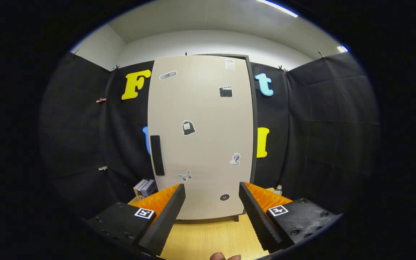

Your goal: Open the shoe cabinet door, grab the shoes and put them into the shoe cabinet, then close the shoe cabinet door.

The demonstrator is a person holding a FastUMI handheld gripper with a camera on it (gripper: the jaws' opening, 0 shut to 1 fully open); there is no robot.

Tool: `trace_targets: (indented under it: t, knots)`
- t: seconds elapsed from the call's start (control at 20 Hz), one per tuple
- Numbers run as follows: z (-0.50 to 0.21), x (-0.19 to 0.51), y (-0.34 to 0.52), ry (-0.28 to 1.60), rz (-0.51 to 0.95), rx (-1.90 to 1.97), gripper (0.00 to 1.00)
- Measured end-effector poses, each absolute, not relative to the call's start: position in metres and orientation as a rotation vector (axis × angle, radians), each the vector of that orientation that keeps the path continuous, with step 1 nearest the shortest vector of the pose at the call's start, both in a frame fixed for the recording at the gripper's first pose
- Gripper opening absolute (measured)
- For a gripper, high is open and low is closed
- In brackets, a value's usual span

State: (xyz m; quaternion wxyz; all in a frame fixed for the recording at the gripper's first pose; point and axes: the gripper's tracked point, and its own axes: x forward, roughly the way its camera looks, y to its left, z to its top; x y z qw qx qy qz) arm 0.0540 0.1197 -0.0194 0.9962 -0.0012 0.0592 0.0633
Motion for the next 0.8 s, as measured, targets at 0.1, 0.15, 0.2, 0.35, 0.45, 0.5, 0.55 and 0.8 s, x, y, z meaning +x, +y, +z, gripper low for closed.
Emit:
trace_targets:
  t: [0.1,0.15,0.2,0.35,0.45,0.5,0.55,0.8]
  knots:
    - [-0.0191,0.0539,0.1198,0.120,0.129,0.001,0.98]
    - [-0.0186,0.0534,0.1208,0.120,0.131,0.006,0.98]
    - [-0.0187,0.0534,0.1202,0.122,0.131,0.008,0.98]
    - [-0.0182,0.0538,0.1182,0.118,0.127,0.003,0.98]
    - [-0.0185,0.0535,0.1183,0.117,0.125,0.003,0.98]
    - [-0.0185,0.0535,0.1180,0.117,0.124,0.003,0.98]
    - [-0.0190,0.0539,0.1183,0.117,0.125,0.003,0.98]
    - [-0.0188,0.0532,0.1172,0.116,0.123,0.001,0.98]
